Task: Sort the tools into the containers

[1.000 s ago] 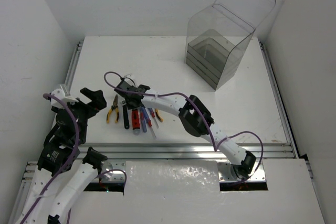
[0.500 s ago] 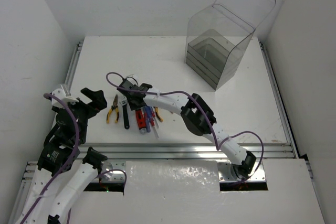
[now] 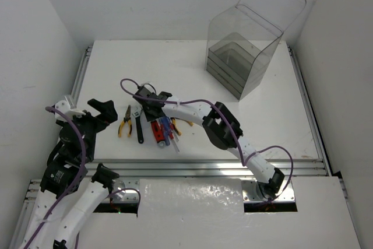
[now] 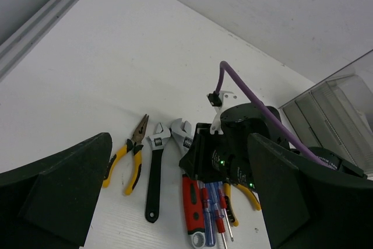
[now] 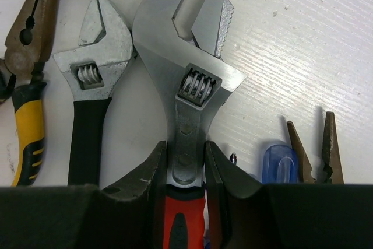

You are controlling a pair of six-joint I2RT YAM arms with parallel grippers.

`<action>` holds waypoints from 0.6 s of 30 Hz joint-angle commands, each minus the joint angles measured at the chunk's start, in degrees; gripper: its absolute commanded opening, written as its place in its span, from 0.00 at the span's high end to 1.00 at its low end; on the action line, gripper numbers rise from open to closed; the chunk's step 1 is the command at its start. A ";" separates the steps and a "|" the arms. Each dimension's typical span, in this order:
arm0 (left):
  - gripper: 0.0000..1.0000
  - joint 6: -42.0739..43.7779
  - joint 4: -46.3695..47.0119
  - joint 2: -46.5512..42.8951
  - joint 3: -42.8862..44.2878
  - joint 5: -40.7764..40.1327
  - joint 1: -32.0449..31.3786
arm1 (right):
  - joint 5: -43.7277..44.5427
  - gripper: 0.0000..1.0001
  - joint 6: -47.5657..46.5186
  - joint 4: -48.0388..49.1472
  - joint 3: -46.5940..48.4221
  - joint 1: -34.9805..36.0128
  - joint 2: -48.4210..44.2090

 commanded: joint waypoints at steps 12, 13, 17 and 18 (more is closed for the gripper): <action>0.00 0.59 2.36 -1.53 0.19 0.21 0.61 | -8.18 1.00 1.04 17.16 -14.21 -1.27 -14.77; 0.00 0.59 2.36 -1.53 0.28 0.13 0.61 | -10.36 1.00 1.56 18.67 -16.92 -1.80 -15.65; 0.00 0.68 2.45 -1.35 0.28 0.22 0.61 | -14.78 1.00 3.50 25.00 -21.78 -3.03 -19.00; 0.00 0.68 2.45 -1.35 0.19 0.22 0.61 | -15.13 1.00 3.15 25.71 -22.57 -3.21 -19.78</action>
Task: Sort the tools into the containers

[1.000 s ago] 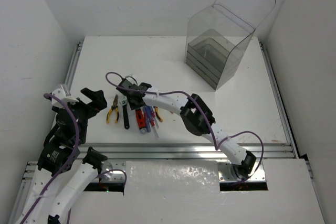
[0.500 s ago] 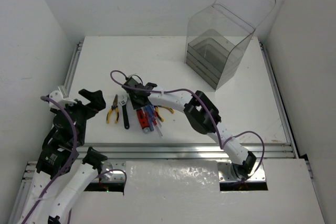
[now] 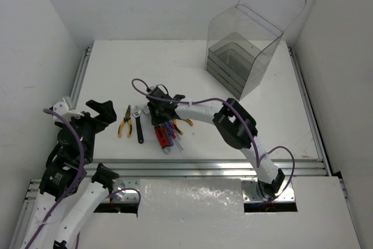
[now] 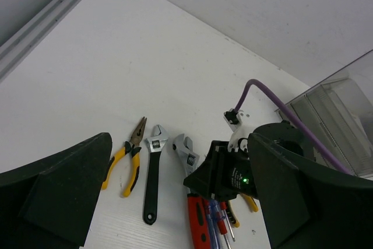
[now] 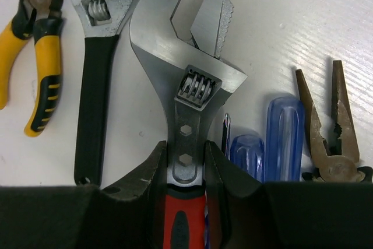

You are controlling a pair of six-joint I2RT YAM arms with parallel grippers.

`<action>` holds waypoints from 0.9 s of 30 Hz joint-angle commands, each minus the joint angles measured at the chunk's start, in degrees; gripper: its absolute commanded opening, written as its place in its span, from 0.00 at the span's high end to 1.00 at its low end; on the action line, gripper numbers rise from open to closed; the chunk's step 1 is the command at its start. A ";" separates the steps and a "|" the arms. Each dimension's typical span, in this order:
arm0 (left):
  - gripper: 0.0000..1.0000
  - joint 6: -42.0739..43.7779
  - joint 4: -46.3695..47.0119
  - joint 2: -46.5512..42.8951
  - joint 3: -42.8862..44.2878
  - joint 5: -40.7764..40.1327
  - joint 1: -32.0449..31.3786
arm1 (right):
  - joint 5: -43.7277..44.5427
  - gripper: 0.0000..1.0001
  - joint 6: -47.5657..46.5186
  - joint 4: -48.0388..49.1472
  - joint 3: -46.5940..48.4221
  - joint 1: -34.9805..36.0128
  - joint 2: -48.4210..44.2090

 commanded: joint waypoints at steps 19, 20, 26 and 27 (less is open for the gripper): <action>0.00 0.77 2.47 -0.17 0.10 0.33 0.61 | -22.44 1.00 4.89 21.58 -8.67 -7.24 -19.12; 0.00 0.77 2.47 -0.26 0.10 0.50 0.61 | -22.96 1.00 5.07 21.49 -9.37 -8.55 -19.92; 0.00 0.86 2.56 -0.17 0.19 0.68 0.61 | -24.90 1.00 3.84 19.56 -11.93 -14.44 -26.42; 0.00 0.86 2.65 -0.08 0.10 0.68 0.61 | -25.34 1.00 3.75 19.03 -12.10 -15.41 -27.21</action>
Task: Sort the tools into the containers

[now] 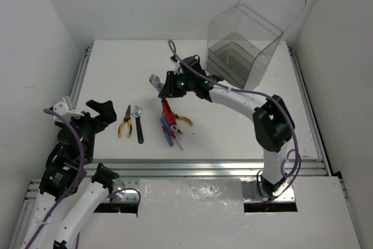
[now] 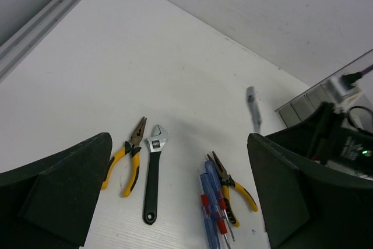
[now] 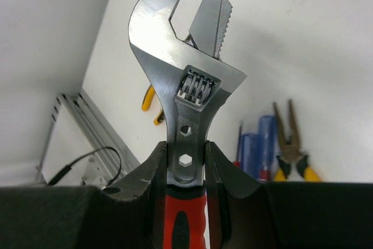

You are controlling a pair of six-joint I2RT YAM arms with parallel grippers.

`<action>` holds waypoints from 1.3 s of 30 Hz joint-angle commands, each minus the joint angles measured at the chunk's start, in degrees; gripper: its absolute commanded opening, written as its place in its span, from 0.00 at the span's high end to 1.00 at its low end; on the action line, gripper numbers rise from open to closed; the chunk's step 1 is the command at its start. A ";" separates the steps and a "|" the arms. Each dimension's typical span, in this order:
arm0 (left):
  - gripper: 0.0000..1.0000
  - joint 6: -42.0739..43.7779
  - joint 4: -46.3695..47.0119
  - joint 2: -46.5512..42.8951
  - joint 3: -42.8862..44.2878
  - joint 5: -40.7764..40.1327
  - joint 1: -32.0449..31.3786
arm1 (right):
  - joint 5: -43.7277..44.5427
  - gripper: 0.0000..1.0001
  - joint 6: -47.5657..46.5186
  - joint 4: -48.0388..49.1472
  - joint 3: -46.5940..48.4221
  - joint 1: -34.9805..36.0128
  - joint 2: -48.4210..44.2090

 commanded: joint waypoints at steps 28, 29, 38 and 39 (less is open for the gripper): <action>0.00 1.03 2.74 0.10 0.01 0.92 0.61 | -4.99 1.00 -8.98 -17.20 28.41 -32.60 -5.26; 0.00 0.94 2.65 0.01 0.10 0.92 0.61 | -4.63 1.00 -9.69 -18.18 30.43 -32.68 -4.29; 0.00 1.12 2.91 0.18 0.01 1.27 0.61 | -4.36 1.00 -12.60 -20.92 41.87 -37.34 0.38; 0.00 1.12 2.91 0.18 0.10 1.36 0.61 | -4.45 1.00 -12.69 -20.92 42.23 -37.78 0.64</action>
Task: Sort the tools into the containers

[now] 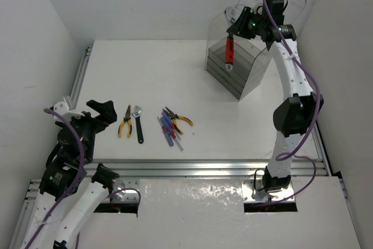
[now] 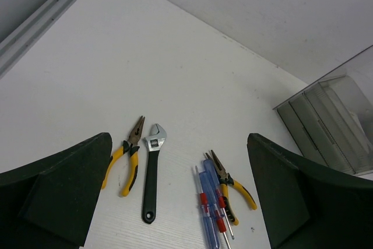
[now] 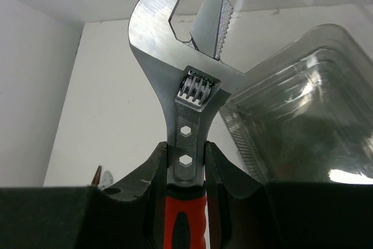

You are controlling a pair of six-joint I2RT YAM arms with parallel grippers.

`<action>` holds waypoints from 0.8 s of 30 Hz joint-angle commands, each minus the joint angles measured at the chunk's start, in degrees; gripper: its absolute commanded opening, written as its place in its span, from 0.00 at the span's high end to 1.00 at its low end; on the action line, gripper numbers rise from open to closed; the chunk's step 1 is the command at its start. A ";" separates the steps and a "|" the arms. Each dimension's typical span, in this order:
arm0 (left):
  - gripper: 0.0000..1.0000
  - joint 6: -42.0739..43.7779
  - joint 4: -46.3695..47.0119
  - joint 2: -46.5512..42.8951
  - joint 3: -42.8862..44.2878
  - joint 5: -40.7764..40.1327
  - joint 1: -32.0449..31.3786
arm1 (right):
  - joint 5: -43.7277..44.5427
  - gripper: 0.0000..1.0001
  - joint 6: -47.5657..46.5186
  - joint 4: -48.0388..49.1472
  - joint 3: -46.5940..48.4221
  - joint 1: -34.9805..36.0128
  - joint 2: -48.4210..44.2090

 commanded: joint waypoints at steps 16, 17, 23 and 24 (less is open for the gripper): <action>0.00 1.23 3.07 0.25 -0.07 1.27 0.61 | 2.03 1.00 -14.22 6.14 6.81 -2.38 -0.02; 0.00 1.23 3.15 0.16 -0.07 1.27 0.61 | 2.12 1.00 -14.66 6.23 6.72 -2.38 0.06; 0.00 1.32 3.24 0.42 -0.16 1.54 0.61 | 2.74 1.00 -19.04 8.07 2.87 -2.20 -1.25; 0.00 1.32 3.16 0.42 -0.16 1.54 0.61 | 3.17 1.00 -19.58 8.51 2.33 -2.20 -1.43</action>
